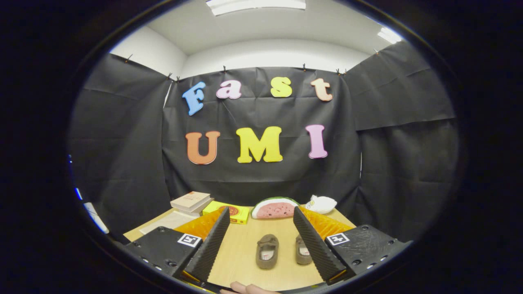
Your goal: Open the storage box then place both shoes into the box .Put the left shoe in first, then the right shoe, with the right side of both shoes facing outward in a uniform manner.
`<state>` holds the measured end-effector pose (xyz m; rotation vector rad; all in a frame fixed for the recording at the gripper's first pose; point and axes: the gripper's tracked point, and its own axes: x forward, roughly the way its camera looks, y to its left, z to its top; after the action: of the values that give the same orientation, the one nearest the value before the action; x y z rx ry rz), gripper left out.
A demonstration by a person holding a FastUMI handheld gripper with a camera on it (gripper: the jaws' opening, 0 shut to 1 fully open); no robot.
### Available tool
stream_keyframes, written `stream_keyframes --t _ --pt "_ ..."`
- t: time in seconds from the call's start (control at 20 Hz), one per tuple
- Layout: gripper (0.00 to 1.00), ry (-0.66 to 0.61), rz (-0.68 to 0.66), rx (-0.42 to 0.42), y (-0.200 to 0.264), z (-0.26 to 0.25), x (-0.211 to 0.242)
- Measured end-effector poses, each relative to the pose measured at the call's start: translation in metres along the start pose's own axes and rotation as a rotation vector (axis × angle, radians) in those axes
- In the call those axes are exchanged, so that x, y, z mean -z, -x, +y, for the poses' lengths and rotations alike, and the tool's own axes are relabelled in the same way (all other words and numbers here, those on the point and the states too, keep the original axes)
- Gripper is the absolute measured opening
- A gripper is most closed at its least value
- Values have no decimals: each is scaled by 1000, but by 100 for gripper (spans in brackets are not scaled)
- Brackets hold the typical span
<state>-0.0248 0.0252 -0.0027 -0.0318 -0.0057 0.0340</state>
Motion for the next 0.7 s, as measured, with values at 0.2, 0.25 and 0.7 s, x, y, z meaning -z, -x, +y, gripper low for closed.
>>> stream_keyframes --t 0.2,0.25,0.7 --pt "95 26 24 -11 -3 10 17" --pt "95 30 36 -15 -5 14 23" --pt "95 39 130 -17 -60 39 78"
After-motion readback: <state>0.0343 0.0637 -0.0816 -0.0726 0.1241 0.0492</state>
